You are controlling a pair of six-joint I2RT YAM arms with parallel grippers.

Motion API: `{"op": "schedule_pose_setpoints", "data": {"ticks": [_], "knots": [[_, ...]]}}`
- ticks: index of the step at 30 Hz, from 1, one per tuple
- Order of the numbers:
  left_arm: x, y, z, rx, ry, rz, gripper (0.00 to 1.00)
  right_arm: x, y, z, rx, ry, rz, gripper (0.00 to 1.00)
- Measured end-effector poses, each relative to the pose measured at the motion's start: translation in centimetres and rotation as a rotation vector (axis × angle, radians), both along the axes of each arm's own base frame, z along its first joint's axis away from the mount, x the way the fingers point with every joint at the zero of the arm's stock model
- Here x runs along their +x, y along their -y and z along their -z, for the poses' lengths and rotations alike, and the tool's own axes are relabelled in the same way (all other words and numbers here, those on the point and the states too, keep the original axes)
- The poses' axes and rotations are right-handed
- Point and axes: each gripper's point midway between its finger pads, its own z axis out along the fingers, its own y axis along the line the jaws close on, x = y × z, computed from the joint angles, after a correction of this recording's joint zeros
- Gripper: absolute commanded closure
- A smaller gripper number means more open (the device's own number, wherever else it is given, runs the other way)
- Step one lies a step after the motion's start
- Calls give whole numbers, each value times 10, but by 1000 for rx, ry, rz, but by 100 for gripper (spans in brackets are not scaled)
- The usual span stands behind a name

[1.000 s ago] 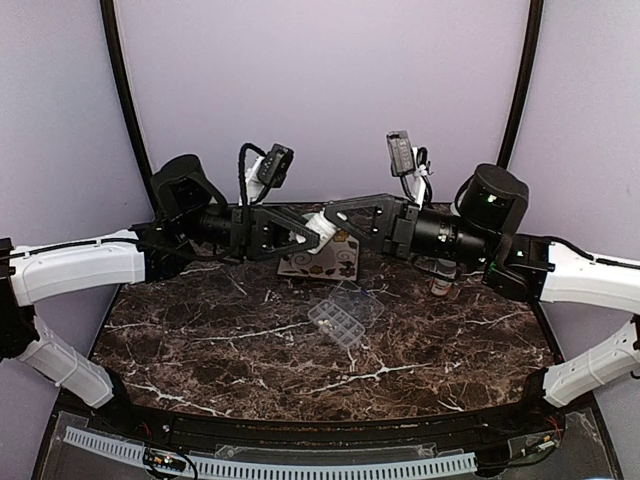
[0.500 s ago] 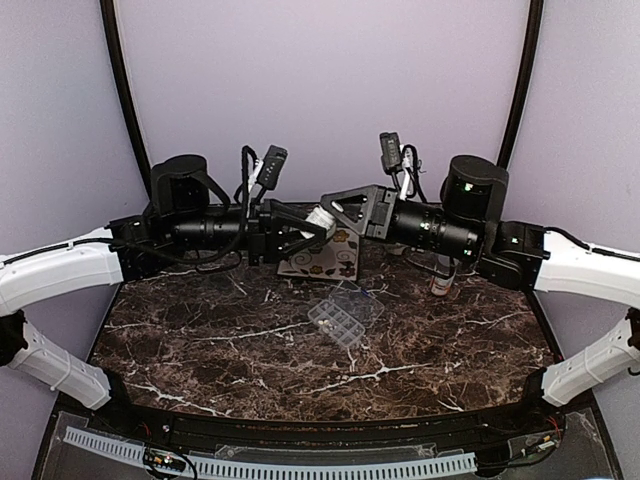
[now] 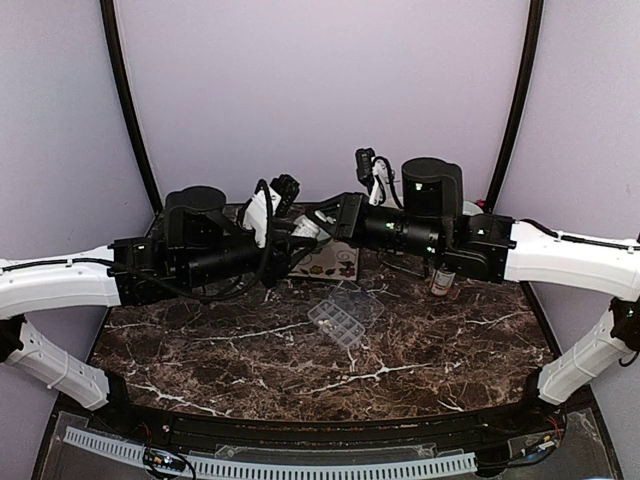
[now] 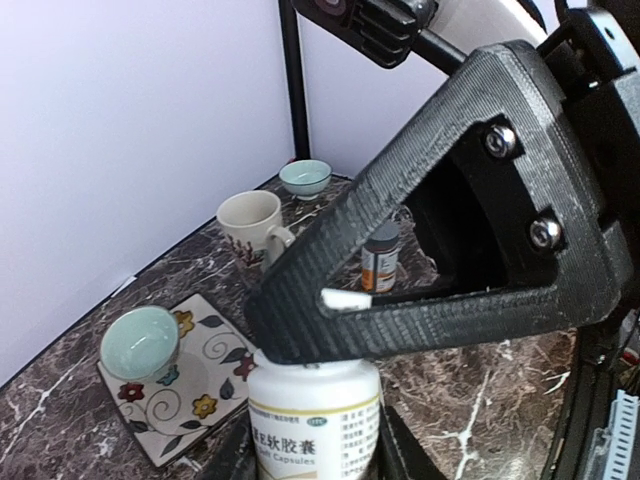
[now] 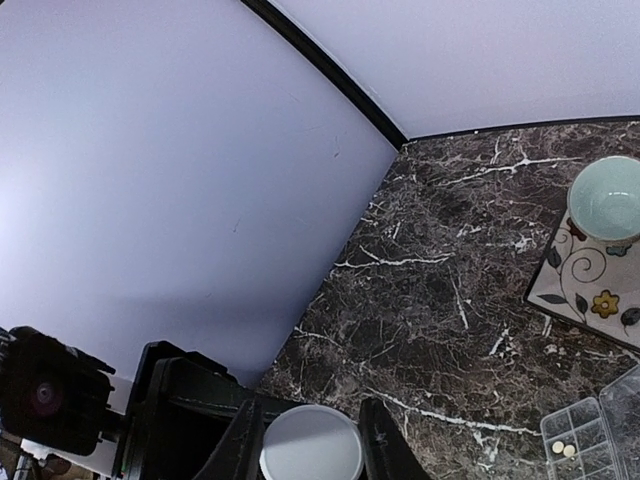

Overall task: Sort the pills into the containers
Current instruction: Screw the lid of the pill bottle onto the pill bottle.

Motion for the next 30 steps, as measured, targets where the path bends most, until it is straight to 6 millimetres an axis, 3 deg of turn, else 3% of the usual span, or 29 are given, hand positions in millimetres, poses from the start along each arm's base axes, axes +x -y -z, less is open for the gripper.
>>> {"op": "schedule_pose_setpoints", "data": {"ticks": [10,15,20,30], "knots": [[10,-10,10,63,73,-103,100,9,-9,8,4,-48,34,100],[6,-12,8,37,86,-99,100,5,-9,5,9,-46,31,76],[1,-11,4,17,91,-85,100,0,-8,1,11,-31,24,61],[-12,-6,-8,-35,102,-38,100,-9,-6,-5,7,1,20,54]]}}
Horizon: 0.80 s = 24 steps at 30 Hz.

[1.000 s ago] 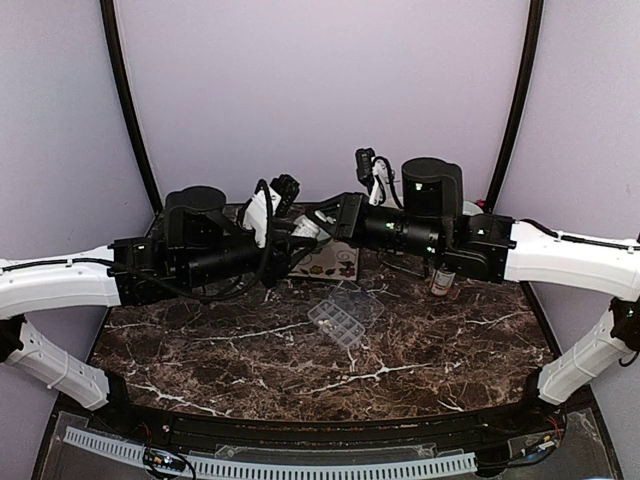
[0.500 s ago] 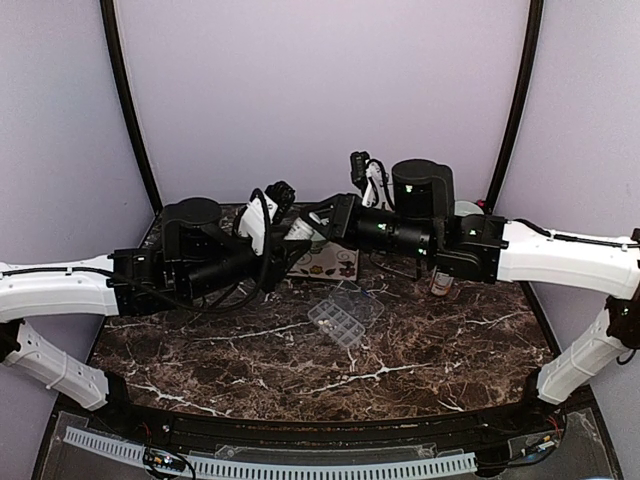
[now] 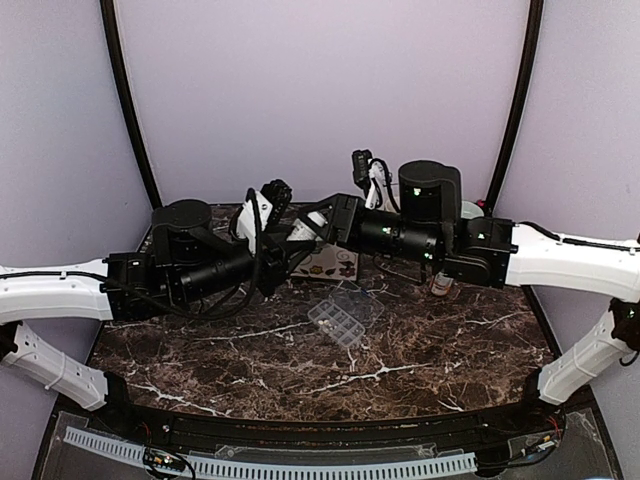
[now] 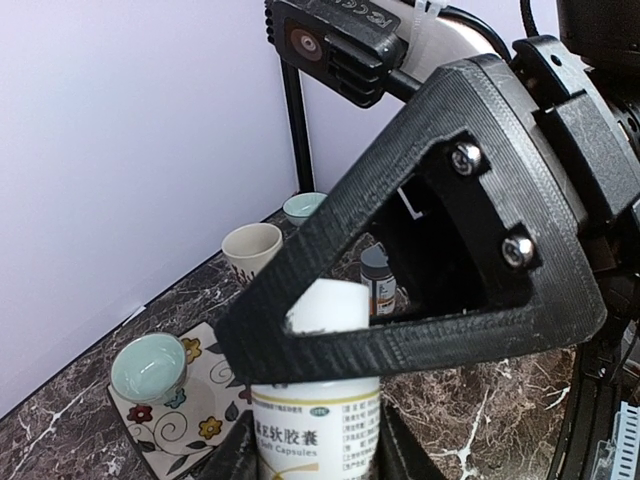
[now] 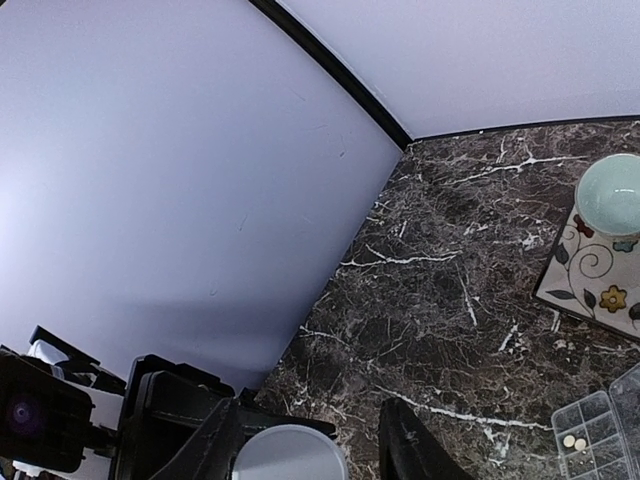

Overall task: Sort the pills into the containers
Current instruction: Screw the lid of the pill bottle onto the pill bottle.

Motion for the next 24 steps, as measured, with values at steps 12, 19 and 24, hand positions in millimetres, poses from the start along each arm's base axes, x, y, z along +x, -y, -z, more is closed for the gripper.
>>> {"op": "schedule_pose_setpoints", "data": {"ticks": [12,19,24], "knots": [[-5,0,-6,-28,-2,21,100,-12,4,-6,-37,59,18,49],[-5,1,-6,-41,-16,33,100,-13,5,-9,-71,90,32,47],[-6,1,-8,-52,-20,42,100,-15,6,-12,-98,111,37,47]]}}
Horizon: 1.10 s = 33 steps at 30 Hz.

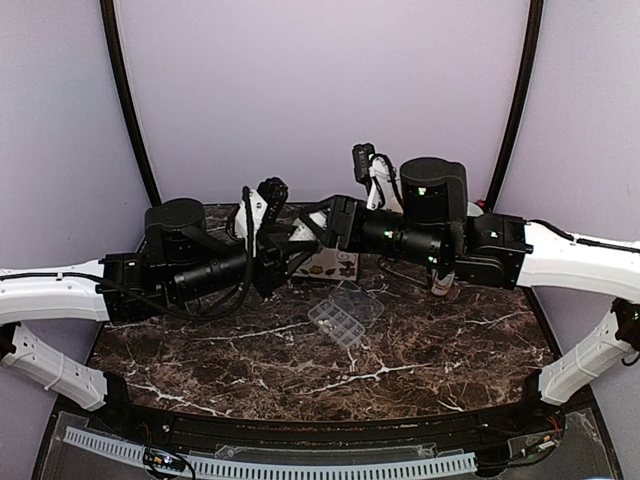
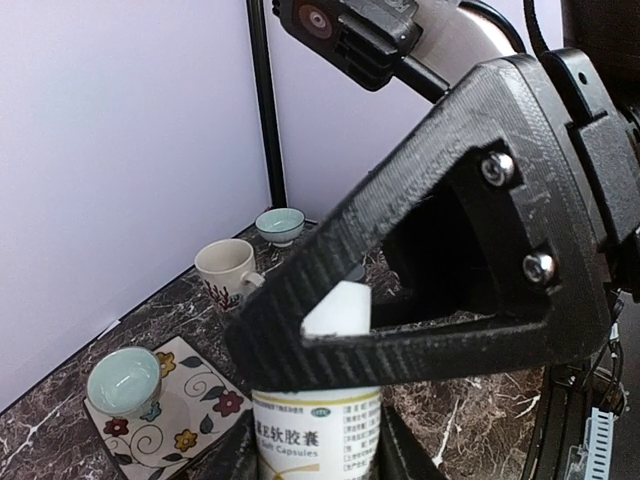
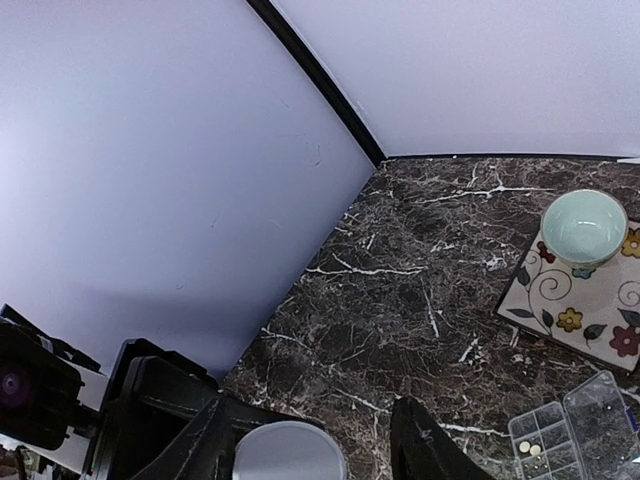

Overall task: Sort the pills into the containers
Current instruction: Screw the lid of the pill bottle onto the pill bottle.

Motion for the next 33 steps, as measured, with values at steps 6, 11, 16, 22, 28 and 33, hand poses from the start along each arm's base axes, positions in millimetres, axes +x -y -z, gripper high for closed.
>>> {"op": "schedule_pose_setpoints", "data": {"ticks": [6,11,16,22,28,33], "knots": [[6,-5,-8,-34,2,-19,100,-14,-5,5,-52,9,-39,45],[5,-4,-8,-40,-4,-15,100,-14,-4,5,-66,20,-38,45],[6,-4,-8,-42,-8,-12,100,-15,-4,4,-74,32,-34,44],[11,-7,-9,-51,-15,-24,100,-23,0,0,-86,54,-44,44],[26,-21,-19,-99,-16,-72,100,-44,7,3,-123,70,-96,44],[30,-27,-24,-130,-37,-47,100,-52,18,5,-146,101,-114,43]]}}
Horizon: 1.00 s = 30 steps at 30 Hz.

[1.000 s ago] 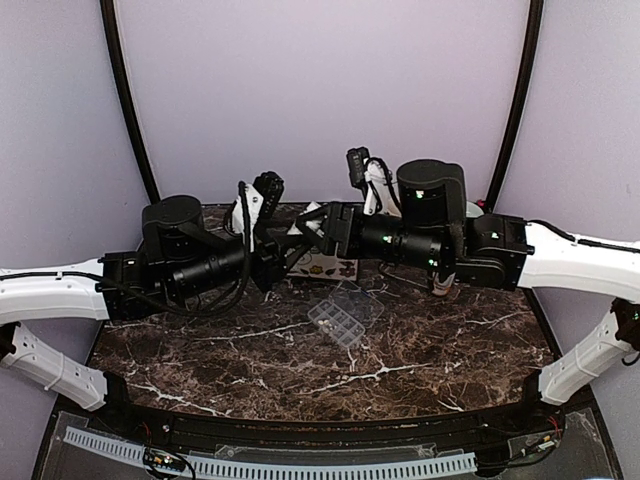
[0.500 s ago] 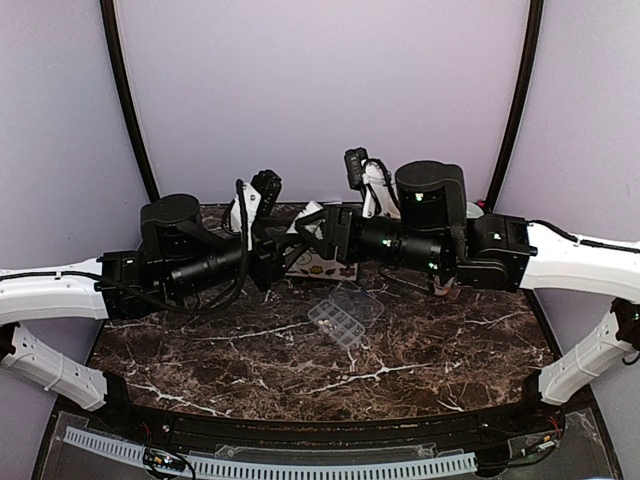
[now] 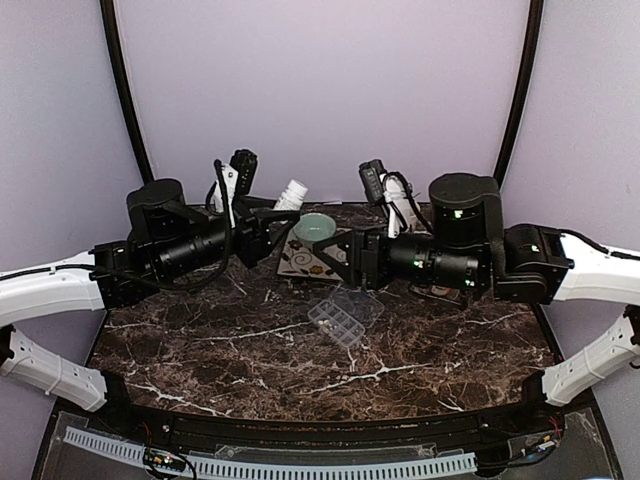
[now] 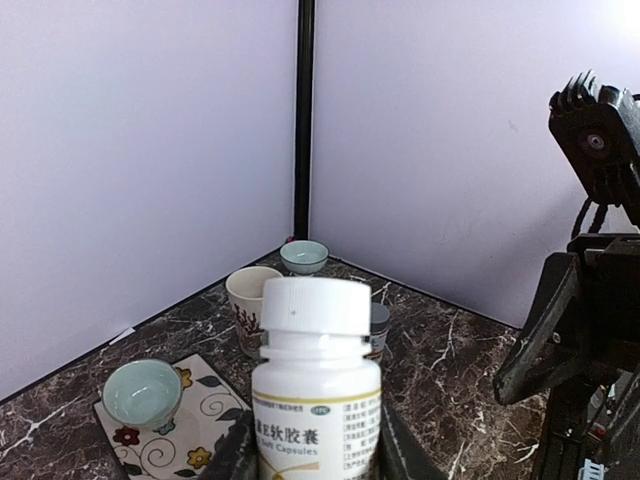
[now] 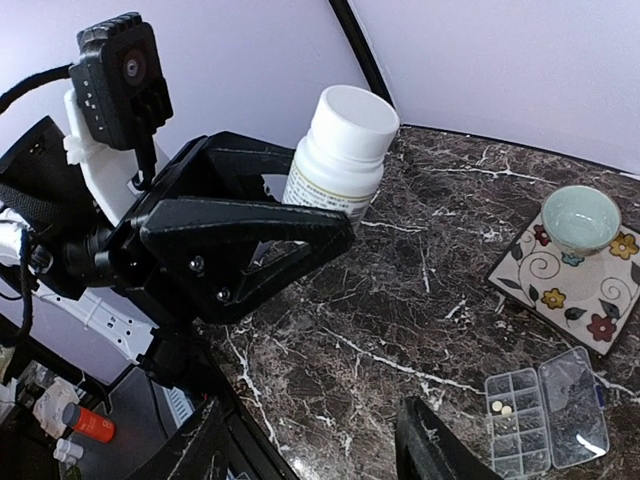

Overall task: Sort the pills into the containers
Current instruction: Screw the lid of the pill bottle onto the pill bottle.

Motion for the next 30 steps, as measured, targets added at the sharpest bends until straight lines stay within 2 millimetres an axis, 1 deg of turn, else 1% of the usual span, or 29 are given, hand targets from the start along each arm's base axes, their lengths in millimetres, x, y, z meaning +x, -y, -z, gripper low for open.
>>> {"op": "schedule_pose_setpoints", "data": {"ticks": [4,8,12,15,17,22,30], "knots": [[-2,2,2,-18,-36,86,100,-3,17,-5,-11,53,-1,42],[-9,5,4,-37,-84,200,100,-6,33,-17,-10,120,-6,42],[-21,13,7,-52,-149,350,100,-9,47,-33,14,185,-21,41],[-34,22,10,-57,-201,475,100,-11,56,-34,17,209,-40,41],[-43,27,11,-58,-230,553,100,-10,58,-33,16,219,-53,41],[-63,33,14,-68,-322,725,100,-10,55,-31,10,238,-103,41],[-75,34,15,-85,-418,867,100,-15,49,-32,24,246,-171,41]]}}
